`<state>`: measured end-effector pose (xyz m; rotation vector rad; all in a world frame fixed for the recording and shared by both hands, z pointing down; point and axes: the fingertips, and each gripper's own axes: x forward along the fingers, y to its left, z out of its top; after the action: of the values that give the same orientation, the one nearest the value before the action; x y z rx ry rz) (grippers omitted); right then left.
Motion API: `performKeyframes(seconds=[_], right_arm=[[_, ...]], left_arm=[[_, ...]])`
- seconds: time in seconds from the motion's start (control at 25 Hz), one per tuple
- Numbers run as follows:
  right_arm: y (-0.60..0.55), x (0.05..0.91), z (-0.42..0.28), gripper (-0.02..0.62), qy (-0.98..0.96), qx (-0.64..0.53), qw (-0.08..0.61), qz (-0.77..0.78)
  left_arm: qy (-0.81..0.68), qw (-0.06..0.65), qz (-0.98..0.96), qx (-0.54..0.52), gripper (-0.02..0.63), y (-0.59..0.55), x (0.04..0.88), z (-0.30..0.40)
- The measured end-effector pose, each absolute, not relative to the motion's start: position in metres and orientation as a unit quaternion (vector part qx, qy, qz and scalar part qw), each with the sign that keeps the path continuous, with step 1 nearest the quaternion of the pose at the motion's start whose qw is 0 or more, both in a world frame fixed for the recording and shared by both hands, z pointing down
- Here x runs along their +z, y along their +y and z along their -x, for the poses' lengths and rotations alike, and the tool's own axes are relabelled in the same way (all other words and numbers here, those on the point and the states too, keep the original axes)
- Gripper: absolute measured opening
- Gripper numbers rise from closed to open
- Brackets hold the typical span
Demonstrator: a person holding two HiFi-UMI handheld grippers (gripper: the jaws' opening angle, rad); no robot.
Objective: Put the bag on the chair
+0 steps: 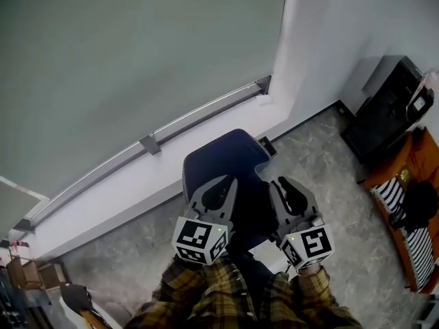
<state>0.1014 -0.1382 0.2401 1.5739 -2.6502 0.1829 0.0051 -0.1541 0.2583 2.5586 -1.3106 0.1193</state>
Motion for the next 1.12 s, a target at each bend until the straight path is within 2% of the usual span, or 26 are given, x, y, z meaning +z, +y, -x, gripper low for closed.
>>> performKeyframes(seconds=[0.16, 0.4, 0.84, 1.12], right_arm=[[-0.124, 0.212, -0.094, 0.044, -0.868, 0.054, -0.022, -0.494], [-0.103, 0.187, -0.082, 0.018, -0.877, 0.037, -0.043, -0.477], [-0.086, 0.193, -0.082, 0.018, -0.885, 0.02, -0.002, -0.464], [-0.085, 0.213, -0.093, 0.017, -0.882, 0.039, 0.006, -0.469]], left_arm=[[-0.428, 0.131, -0.894, 0.02, 0.025, -0.139, 0.232, -0.015], [-0.405, 0.115, -0.907, 0.005, 0.018, -0.117, 0.208, -0.023], [-0.404, 0.077, -0.912, 0.009, 0.018, -0.102, 0.204, -0.026], [-0.398, 0.088, -0.913, 0.016, 0.018, -0.096, 0.221, -0.024]])
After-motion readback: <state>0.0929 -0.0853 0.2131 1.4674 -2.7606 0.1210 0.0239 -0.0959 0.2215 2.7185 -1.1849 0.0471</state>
